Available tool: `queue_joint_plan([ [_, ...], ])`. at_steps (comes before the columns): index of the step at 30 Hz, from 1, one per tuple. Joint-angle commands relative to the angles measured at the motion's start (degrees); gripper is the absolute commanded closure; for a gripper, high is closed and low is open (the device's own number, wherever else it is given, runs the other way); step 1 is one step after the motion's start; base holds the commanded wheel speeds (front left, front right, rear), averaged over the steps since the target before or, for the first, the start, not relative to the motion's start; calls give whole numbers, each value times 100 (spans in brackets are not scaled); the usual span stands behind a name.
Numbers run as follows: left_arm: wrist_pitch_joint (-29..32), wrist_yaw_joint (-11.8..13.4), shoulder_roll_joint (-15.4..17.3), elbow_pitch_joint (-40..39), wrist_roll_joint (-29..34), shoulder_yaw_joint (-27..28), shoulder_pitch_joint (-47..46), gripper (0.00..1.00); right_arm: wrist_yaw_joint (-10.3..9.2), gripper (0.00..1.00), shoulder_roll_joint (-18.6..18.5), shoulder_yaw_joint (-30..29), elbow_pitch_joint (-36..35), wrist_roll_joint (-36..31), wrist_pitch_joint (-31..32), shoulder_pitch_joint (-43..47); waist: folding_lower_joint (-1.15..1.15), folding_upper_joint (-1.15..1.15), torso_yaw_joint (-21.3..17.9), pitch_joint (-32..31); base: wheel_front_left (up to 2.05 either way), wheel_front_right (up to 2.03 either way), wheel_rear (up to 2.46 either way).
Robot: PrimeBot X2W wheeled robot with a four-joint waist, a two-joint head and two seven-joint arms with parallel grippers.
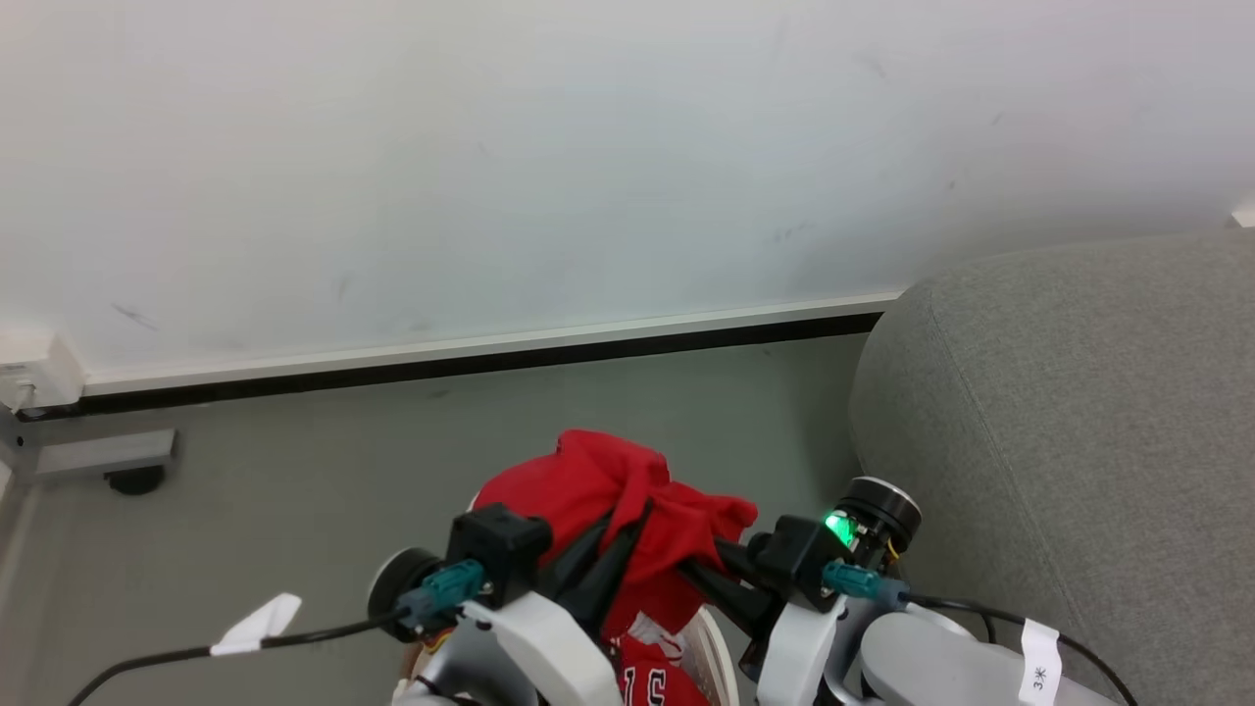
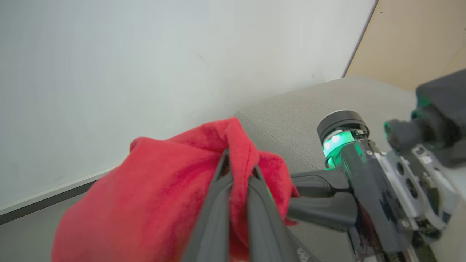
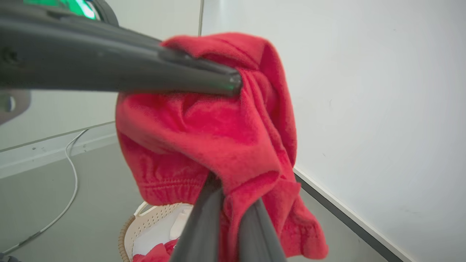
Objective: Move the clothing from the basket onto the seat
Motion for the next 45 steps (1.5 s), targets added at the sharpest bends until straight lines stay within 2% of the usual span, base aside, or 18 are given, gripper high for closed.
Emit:
queue_joint_plan([
  [1, -41, 17, 27, 10, -9, 25, 25, 100, -14, 100, -11, -31, 28, 73, -48, -109, 0, 0, -2, 7, 0, 0, 0],
  [3, -91, 59, 45, 26, -13, 69, 43, 62, -14, 100, 13, -117, 46, 185, -114, -109, 0, 0, -9, 23, 0, 0, 0],
  [4, -95, 81, 56, 41, -35, 93, 68, 26, -14, 100, 23, -156, 29, 253, -119, -95, 0, 0, -13, 29, 0, 0, 0],
  [5, -130, 83, 75, 49, -43, 113, 92, 0, -14, 100, 21, -164, 8, 319, -134, -80, 0, 0, -15, 33, 0, 0, 0],
  [16, -867, 85, 332, 258, 120, 140, 447, 0, -14, 100, -284, -1027, -379, 301, -150, 205, 0, 0, 48, 57, 0, 0, 0],
  [23, -1196, 67, 310, 481, 106, 65, 512, 0, -14, 100, -489, -1487, -556, 186, -152, 360, 0, 0, -110, 86, 0, 0, 0],
  [28, -1256, 71, 298, 483, 94, 14, 427, 0, -14, 100, -573, -1725, -656, 115, -152, 419, 0, 0, -438, 126, 0, 0, 0],
  [37, -1304, 62, 231, 418, 70, -140, 332, 0, -14, 100, -774, -2016, -813, 8, -151, 530, 0, 0, -1302, 245, 0, 0, 0],
  [45, -1422, -61, 168, 301, 72, -449, 178, 0, -14, 100, -1019, -2606, -1062, -41, -152, 771, 0, 0, -1854, 501, 0, 0, 0],
])
